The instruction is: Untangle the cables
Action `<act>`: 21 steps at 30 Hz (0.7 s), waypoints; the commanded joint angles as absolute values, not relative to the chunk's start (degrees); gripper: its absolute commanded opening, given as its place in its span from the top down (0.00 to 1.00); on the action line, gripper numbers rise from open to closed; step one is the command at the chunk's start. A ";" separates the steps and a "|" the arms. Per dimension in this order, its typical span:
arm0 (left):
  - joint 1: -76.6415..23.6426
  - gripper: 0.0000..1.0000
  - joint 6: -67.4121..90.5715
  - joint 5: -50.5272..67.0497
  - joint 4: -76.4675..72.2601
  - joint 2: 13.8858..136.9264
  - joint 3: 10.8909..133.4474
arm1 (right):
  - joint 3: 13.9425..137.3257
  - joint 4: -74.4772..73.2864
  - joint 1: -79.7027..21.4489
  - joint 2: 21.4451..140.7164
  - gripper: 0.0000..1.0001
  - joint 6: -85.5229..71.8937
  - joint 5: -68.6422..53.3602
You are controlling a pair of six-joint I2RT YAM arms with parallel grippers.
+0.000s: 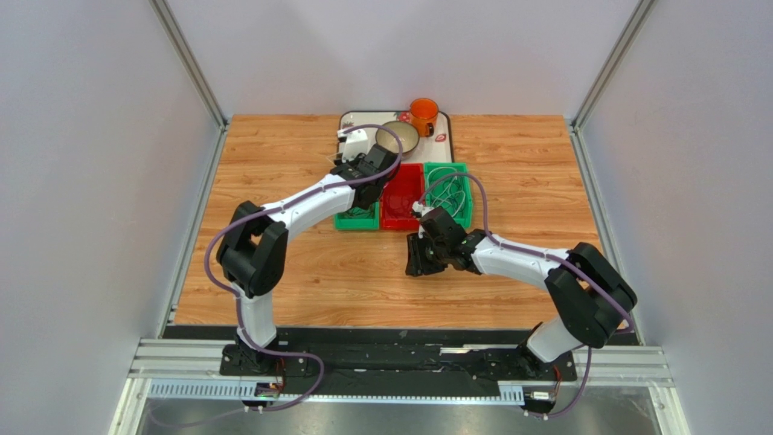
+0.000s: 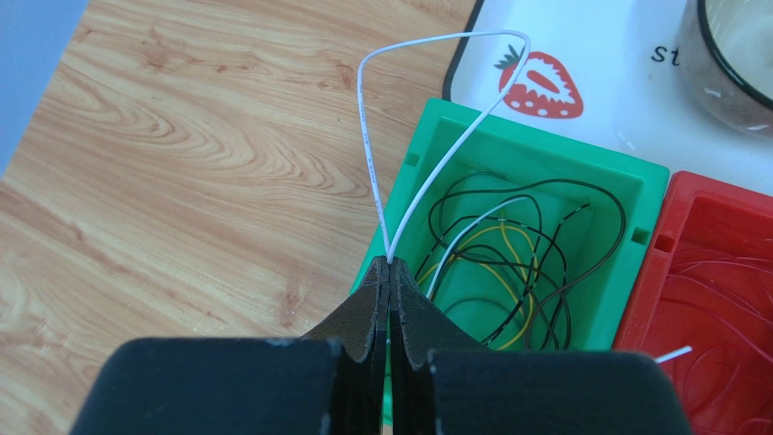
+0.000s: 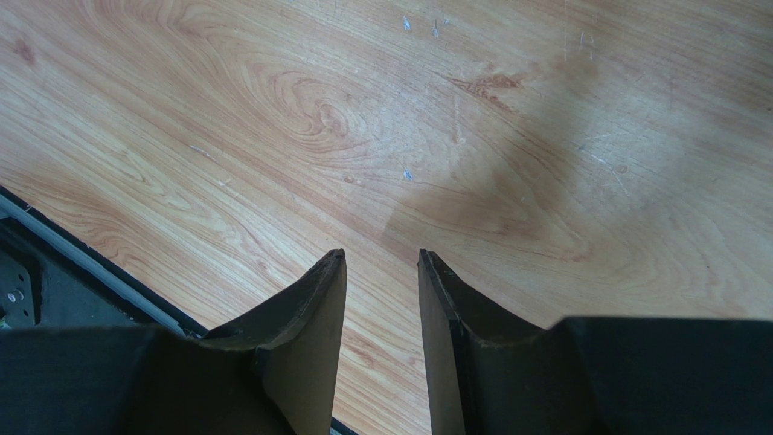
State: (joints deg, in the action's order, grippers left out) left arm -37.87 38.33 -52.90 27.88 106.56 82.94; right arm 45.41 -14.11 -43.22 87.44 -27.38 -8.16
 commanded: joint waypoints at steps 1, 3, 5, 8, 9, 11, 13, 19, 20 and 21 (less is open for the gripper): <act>-39.72 1.00 40.96 -58.09 35.32 109.59 88.24 | 47.55 -13.62 -43.51 87.89 0.62 -26.98 -8.09; -40.69 1.00 40.35 -59.85 35.68 110.74 89.46 | 47.55 -13.71 -43.59 87.80 0.62 -26.98 -8.09; -42.01 1.00 40.52 -60.91 37.08 112.41 90.43 | 47.55 -13.62 -43.59 87.80 0.62 -26.98 -8.09; -42.54 1.00 41.57 -58.02 37.18 113.47 90.36 | 47.55 -13.71 -43.59 87.80 0.62 -27.07 -8.09; -42.54 1.00 41.14 -57.05 36.66 113.55 90.00 | 47.55 -13.88 -43.59 87.80 0.62 -26.98 -8.09; -42.63 1.00 40.96 -53.36 35.16 113.29 88.69 | 47.55 -13.80 -43.59 87.89 0.62 -26.98 -8.09; -42.54 1.00 40.87 -48.72 33.32 112.33 87.63 | 47.64 -13.80 -43.59 87.98 0.62 -26.90 -8.09; -42.54 1.00 45.87 -40.45 36.73 111.45 85.43 | 47.64 -13.97 -43.59 87.98 0.62 -26.89 -8.09; -42.63 1.00 47.10 -39.39 37.00 111.01 83.95 | 47.64 -13.97 -43.51 87.98 0.62 -26.89 -8.09; -42.63 1.00 47.72 -37.90 36.91 109.70 82.89 | 47.64 -13.89 -43.59 87.80 0.62 -26.89 -8.09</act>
